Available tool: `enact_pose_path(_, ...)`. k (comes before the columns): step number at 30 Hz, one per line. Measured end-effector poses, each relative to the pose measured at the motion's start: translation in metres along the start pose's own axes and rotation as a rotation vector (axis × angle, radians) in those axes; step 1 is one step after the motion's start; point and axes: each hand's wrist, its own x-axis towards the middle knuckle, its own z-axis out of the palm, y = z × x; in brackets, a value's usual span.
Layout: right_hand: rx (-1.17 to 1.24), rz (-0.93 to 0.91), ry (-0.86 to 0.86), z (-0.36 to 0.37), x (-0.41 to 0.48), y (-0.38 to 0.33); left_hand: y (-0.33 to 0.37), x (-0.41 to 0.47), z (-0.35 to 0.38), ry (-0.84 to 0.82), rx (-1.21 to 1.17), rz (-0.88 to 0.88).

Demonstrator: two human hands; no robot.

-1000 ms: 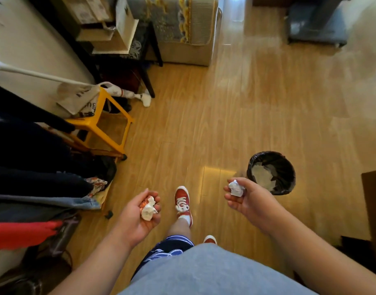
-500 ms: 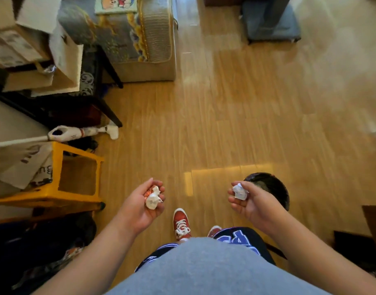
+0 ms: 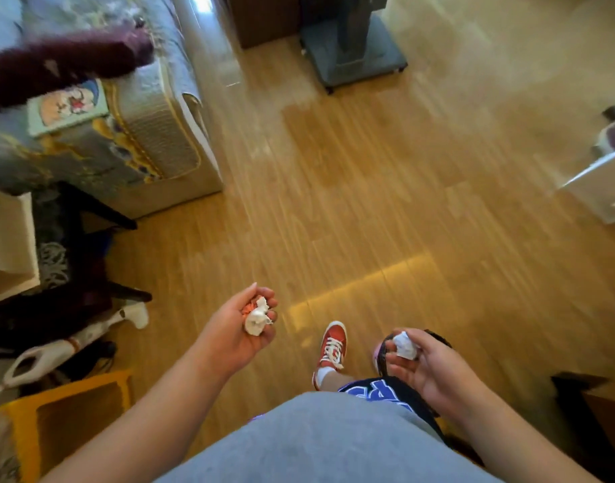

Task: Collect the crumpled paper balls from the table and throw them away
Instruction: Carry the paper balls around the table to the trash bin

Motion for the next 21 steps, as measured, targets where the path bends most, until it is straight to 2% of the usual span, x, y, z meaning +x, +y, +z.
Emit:
enact_pose_path(13,0.05,-0.06,-0.113,0.076,0.096,-0.195,0.109,0.106,0.086,0.044,0.038,-0.028)
enact_pose_path(17,0.105,-0.097,-0.085,0.087,0.125,-0.251,0.153,0.165,0.135,0.011,0.11,-0.073)
enact_pose_path(21,0.209,-0.134,0.028,0.075,0.143,-0.3,0.198,0.227,0.207,-0.055,0.228,-0.145)
